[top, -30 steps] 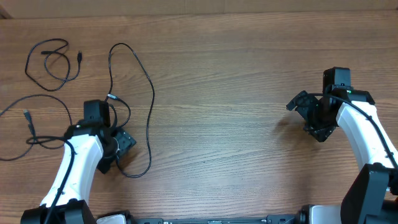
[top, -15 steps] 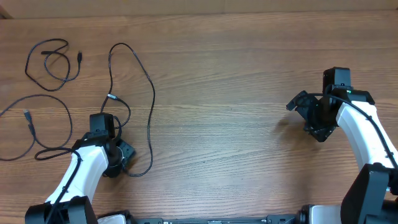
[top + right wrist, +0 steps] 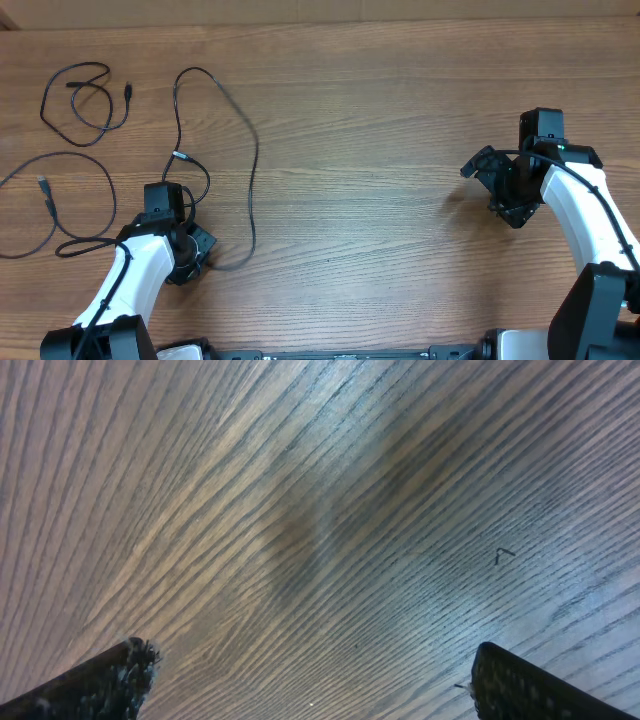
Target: Untangle cables
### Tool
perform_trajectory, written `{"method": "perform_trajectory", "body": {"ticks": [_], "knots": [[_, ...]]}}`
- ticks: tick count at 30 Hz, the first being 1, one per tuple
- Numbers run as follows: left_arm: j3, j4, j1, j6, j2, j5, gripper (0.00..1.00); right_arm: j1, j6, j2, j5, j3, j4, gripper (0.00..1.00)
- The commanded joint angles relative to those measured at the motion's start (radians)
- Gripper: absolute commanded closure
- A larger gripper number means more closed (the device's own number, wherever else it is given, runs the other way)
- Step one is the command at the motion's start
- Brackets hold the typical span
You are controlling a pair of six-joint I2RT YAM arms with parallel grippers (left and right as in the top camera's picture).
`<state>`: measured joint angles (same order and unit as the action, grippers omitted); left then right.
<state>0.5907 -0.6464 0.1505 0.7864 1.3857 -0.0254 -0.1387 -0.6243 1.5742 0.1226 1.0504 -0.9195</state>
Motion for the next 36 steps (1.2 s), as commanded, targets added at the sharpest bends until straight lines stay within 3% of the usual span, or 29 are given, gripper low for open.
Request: {"method": "perform_trajectory", "body": {"ticks": [1, 7, 16, 23, 28, 36], "knots": [[-0.009, 0.001, 0.001, 0.004, 0.0, -0.015, 0.96, -0.006, 0.003, 0.0, -0.014, -0.006, 0.002, 0.0], [0.099, -0.081, 0.001, -0.051, -0.001, -0.038, 0.96, -0.006, 0.003, 0.0, -0.014, -0.006, 0.002, 0.0], [0.4, -0.168, 0.001, -0.138, -0.001, -0.071, 0.96, -0.006, 0.003, 0.0, -0.014, -0.006, 0.002, 0.0], [0.483, -0.012, 0.001, -0.28, 0.0, -0.193, 0.96, -0.006, 0.003, 0.0, -0.014, -0.006, 0.002, 0.0], [0.483, 0.045, 0.001, -0.376, 0.014, -0.2, 0.96, -0.006, 0.003, 0.0, -0.014, -0.006, 0.002, 0.0], [0.477, 0.05, 0.001, -0.457, 0.151, -0.519, 0.96, -0.006, 0.003, 0.0, -0.014, -0.006, 0.002, 0.0]]}}
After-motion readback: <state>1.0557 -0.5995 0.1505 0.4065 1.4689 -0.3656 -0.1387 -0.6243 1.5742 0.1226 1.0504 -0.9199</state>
